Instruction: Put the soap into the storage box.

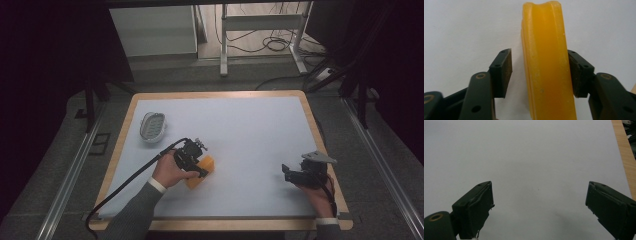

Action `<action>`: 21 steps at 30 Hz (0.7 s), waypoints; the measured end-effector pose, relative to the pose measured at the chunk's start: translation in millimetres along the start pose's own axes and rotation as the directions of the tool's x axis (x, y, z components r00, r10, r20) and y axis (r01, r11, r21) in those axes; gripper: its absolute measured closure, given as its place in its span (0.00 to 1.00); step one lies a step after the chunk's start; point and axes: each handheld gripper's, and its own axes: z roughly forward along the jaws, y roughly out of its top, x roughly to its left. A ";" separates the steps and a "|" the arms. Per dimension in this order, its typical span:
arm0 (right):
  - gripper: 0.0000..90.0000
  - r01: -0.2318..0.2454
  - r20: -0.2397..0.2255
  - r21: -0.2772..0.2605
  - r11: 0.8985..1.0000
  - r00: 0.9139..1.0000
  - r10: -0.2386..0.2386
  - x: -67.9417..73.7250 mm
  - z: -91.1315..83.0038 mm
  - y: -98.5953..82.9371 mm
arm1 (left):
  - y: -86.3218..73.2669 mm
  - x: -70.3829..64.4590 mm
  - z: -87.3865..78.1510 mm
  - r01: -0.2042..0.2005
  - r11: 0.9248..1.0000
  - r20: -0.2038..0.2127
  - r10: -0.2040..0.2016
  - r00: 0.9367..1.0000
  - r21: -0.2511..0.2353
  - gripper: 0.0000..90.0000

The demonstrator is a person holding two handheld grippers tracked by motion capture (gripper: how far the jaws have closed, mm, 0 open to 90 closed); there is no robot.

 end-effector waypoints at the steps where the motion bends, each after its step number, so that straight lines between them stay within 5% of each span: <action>1: 0.08 0.000 0.000 0.000 1.000 1.000 0.000 0.0 0.1 0.0 | 0.4 -0.4 0.9 0.006 1.000 0.001 -0.006 1.000 -0.006 0.51; 4: 0.08 0.005 -0.001 0.001 1.000 1.000 -0.005 0.2 0.7 0.0 | 1.7 -1.6 2.4 0.008 1.000 0.019 -0.008 1.000 -0.010 0.60; 11: 0.09 0.001 0.002 -0.001 1.000 1.000 -0.001 0.1 0.5 0.0 | 0.1 -1.4 -1.0 -0.003 1.000 -0.014 0.003 1.000 -0.005 0.67; 18: 0.08 -0.001 0.001 -0.001 1.000 1.000 0.001 -0.5 0.0 -0.1 | -1.0 -1.7 -4.1 -0.018 1.000 -0.034 0.017 0.999 -0.021 0.68; 21: 0.08 0.000 0.003 0.000 1.000 1.000 0.000 -1.4 0.6 -0.4 | -1.0 1.4 -9.4 -0.016 0.999 -0.002 0.016 1.000 -0.033 0.68</action>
